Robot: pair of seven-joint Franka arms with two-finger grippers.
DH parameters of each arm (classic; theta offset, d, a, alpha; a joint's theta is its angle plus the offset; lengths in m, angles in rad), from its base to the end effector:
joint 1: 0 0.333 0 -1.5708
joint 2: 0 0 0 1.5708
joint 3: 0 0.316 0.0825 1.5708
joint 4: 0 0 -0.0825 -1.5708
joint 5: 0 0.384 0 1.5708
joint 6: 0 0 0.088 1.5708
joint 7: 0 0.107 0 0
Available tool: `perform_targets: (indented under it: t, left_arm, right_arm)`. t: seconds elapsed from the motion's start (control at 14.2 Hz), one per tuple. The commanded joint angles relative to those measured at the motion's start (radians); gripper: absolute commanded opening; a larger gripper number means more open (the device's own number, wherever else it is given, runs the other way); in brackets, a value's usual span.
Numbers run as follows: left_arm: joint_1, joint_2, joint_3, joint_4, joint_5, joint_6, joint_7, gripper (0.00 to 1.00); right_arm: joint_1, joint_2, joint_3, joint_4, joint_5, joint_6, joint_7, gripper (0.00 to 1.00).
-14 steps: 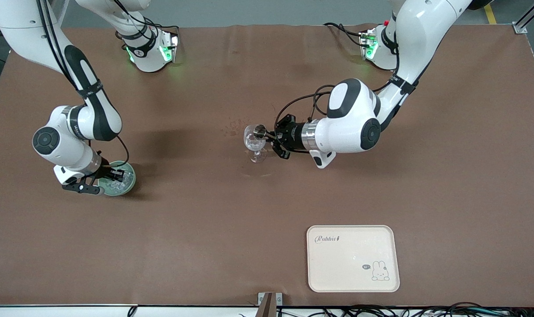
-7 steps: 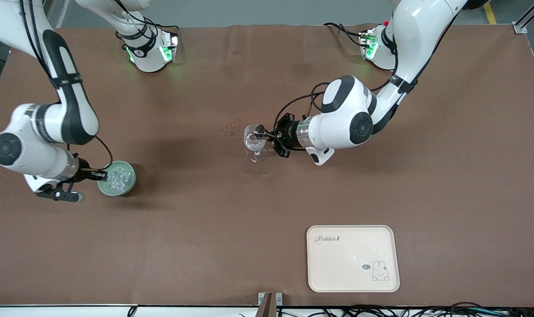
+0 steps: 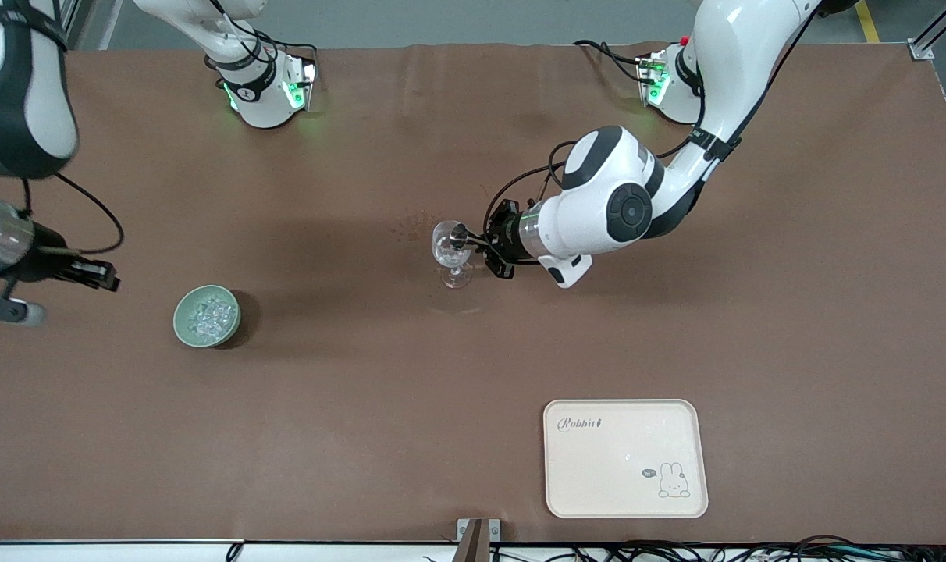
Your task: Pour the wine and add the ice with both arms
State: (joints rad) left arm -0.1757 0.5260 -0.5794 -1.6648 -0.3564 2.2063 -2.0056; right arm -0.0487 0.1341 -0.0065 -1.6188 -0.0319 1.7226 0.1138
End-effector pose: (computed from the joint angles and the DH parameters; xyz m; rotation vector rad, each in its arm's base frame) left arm 0.5220 -0.4382 0.3577 2.0531 1.9751 -0.7983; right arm 0.6003 -0.0359 0.5372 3.0977 -0.2540 -0.0456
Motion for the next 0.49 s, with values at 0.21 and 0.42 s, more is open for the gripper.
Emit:
perform_targets:
  t: [0.21, 0.42]
  left_arm:
    - [-0.048, -0.011, 0.004, 0.0, 0.128, -0.004, -0.09, 0.01]
    - [-0.062, -0.009, 0.004, 0.0, 0.164, -0.004, -0.119, 0.01]
  right_arm:
    - [0.0, -0.192, 0.006, 0.013, 0.009, -0.167, 0.004, 0.02]
    - [-0.005, -0.194, 0.005, 0.066, 0.012, -0.239, -0.002, 0.02]
